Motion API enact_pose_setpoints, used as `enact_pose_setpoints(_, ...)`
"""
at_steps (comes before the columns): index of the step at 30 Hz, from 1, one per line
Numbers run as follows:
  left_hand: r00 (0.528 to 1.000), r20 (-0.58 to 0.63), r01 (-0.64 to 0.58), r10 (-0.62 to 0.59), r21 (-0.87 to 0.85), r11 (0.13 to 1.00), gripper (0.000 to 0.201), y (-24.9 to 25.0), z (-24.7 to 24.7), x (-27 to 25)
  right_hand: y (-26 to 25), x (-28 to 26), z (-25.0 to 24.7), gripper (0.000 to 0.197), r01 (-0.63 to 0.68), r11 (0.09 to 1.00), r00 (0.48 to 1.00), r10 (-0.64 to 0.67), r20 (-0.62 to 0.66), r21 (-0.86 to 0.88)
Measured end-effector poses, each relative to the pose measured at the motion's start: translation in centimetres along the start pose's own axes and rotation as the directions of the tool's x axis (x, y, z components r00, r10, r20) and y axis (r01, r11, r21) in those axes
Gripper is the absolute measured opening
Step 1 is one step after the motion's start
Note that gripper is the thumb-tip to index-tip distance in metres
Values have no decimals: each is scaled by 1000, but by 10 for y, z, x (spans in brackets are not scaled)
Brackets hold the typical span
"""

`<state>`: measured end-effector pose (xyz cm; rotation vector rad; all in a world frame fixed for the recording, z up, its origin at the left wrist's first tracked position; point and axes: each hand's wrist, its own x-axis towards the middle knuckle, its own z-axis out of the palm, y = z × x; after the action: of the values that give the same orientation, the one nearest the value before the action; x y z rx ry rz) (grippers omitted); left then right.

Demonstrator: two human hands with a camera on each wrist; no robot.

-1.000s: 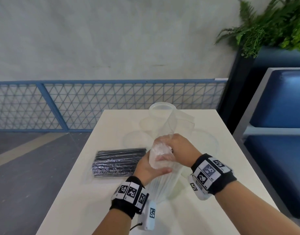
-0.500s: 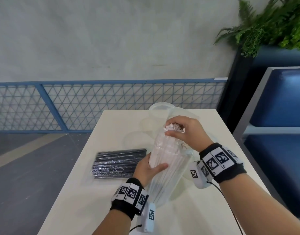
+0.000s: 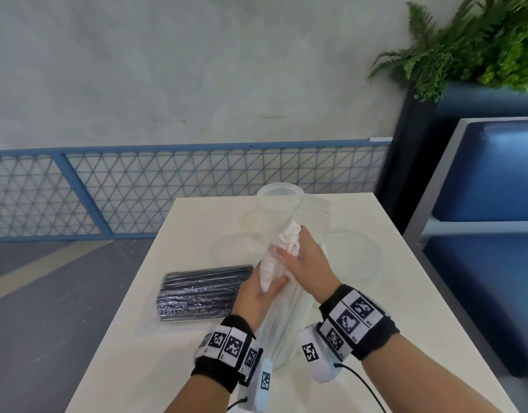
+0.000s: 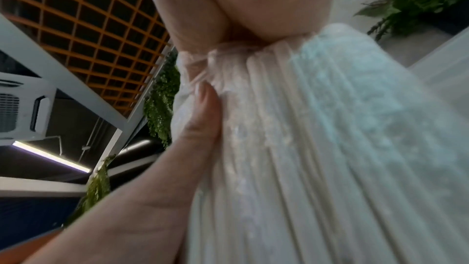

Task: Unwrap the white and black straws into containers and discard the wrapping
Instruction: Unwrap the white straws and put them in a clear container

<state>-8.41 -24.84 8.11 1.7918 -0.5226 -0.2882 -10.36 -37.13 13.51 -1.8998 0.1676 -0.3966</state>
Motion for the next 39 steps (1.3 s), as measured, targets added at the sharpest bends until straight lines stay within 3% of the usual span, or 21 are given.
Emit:
enact_pose_setpoints(3,1000,-21,18,-17,21,1000,35,-2,-1,1,-15,5,-6,35,-4,974,996,23,-83,225)
enact_pose_setpoints(5,999,-32,31,-31,9,999,32,-3,-1,2,-25,12,-15,33,39,963,989,1,-150,266)
enact_pose_setpoints(9,999,-45,26,-28,-47,999,65,-3,1,0,-37,22,-31,32,127,955,959,-50,-279,268)
enact_pose_setpoints(12,998,-43,36,-39,-68,997,65,0,5,-2,-31,12,-26,40,72,963,961,3,-275,261)
enact_pose_setpoints(17,999,-46,21,-23,-50,999,33,6,9,-6,-8,-9,-4,41,-81,957,956,154,-251,280)
enact_pose_setpoints(21,994,-106,7,-16,-82,997,52,7,8,-3,-12,2,-2,30,-126,914,969,198,-151,386)
enact_pose_setpoints(24,990,-144,-9,-5,-92,996,60,7,9,-2,-21,9,-6,25,-85,893,963,187,-192,443)
enact_pose_setpoints(27,986,-165,-1,-14,-90,996,62,11,11,-3,-29,18,-15,31,-39,845,946,203,-252,533)
enact_pose_setpoints(31,984,-179,1,-17,-90,996,66,11,12,-4,-27,16,-15,36,-63,857,963,188,-196,512)
enact_pose_setpoints(35,987,-160,8,-24,-99,995,62,14,12,-3,-16,8,-6,29,-118,859,955,236,-180,498)
enact_pose_setpoints(39,977,-211,-27,7,-89,996,38,16,11,2,-12,6,2,30,-152,838,952,266,-150,523)
